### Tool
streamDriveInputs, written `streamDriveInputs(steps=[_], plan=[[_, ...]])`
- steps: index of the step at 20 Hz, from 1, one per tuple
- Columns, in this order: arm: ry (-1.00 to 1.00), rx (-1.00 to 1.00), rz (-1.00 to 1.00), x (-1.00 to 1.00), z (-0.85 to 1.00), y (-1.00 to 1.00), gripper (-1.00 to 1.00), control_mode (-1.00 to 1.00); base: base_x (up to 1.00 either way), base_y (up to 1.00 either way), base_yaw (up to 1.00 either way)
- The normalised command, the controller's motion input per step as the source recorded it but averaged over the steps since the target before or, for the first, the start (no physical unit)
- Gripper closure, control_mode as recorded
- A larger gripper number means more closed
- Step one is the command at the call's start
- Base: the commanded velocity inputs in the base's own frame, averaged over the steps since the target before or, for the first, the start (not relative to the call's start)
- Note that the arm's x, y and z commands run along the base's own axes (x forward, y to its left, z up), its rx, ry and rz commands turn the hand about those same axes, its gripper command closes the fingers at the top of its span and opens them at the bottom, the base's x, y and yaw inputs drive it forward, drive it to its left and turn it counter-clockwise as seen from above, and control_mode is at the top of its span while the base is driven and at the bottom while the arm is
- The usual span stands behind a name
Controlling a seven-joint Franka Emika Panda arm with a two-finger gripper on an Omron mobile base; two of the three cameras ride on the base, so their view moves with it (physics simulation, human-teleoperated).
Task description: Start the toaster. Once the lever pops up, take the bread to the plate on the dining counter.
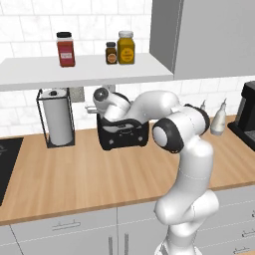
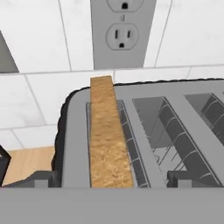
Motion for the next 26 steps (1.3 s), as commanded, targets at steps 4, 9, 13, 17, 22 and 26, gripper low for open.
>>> streamDriveInputs(steps=[4,9,13,17,22,26], plan=[[-0.02,0.0,-0.01,0.34,-0.11,0.0,-1.0,-1.0,0.0,0.0,0.0],[-0.13,0.0,-0.01,0.23,-0.01,0.0,1.0,-1.0,0.0,0.0,0.0],[-0.17,0.0,0.0,0.18,0.0,0.0,1.0,-1.0,0.0,0.0,0.0],[-0.15,0.0,-0.01,0.09,0.01,-0.07,1.0,-1.0,0.0,0.0,0.0],[-0.1,0.02,-0.03,0.0,0.3,-0.06,1.0,-1.0,0.0,0.0,0.0],[-0.15,0.04,-0.02,0.0,0.84,-0.02,1.0,-1.0,0.0,0.0,0.0]])
